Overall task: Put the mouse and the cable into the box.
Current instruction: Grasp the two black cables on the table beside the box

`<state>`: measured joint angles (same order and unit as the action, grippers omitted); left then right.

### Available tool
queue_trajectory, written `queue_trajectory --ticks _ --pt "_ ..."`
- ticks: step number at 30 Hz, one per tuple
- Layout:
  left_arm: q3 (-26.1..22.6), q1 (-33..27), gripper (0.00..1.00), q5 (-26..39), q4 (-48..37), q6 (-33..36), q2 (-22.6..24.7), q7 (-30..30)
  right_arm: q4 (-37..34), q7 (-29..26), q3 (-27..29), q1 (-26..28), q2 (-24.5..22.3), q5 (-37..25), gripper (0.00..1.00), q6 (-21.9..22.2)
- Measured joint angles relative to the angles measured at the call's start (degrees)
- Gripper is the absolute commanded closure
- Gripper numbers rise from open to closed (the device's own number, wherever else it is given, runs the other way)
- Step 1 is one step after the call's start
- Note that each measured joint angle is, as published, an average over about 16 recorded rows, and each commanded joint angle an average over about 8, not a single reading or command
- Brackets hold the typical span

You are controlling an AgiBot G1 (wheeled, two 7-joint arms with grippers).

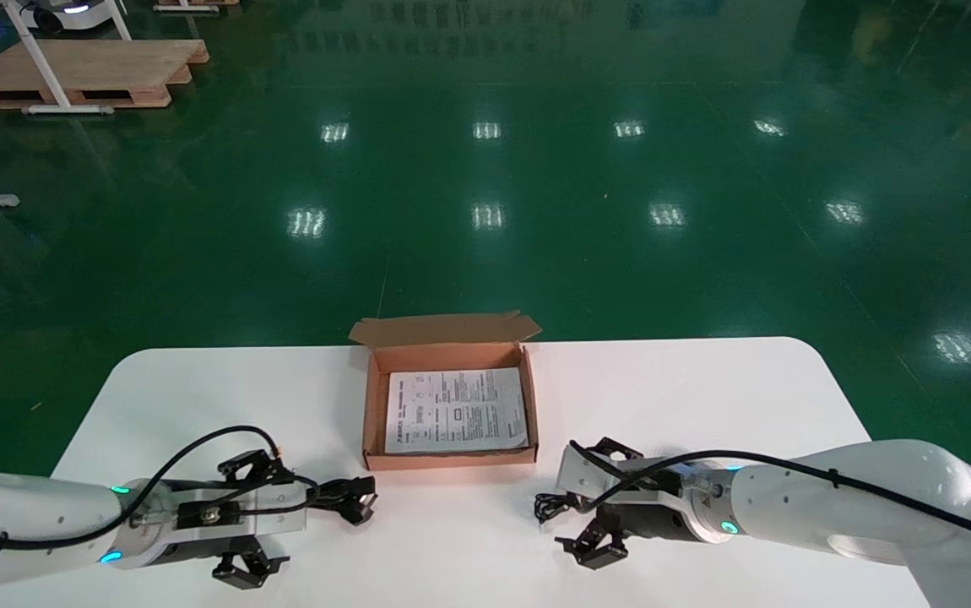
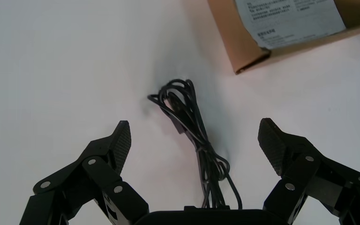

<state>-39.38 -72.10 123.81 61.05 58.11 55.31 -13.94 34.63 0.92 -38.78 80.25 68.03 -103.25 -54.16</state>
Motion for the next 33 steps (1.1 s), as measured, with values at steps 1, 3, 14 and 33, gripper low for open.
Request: queue_trajectory --ticks 1,3,14,33 --pt "0.0 0.0 0.0 0.0 0.0 0.0 0.0 0.0 -1.4 0.8 0.0 0.5 0.5 0.0 0.0 0.1" --pt "0.0 0.0 0.0 0.0 0.0 0.0 0.0 0.0 -4.0 2.2 0.0 1.3 1.2 0.1 0.0 0.2" --pt "0.0 0.0 0.78 0.1 0.1 0.0 0.0 -0.1 -10.0 5.5 0.0 3.1 2.8 0.6 0.83 -0.1" --pt "0.0 0.0 1.0 0.0 0.1 0.0 0.0 -0.1 -8.7 5.1 0.1 2.7 2.4 0.8 1.0 -0.2"
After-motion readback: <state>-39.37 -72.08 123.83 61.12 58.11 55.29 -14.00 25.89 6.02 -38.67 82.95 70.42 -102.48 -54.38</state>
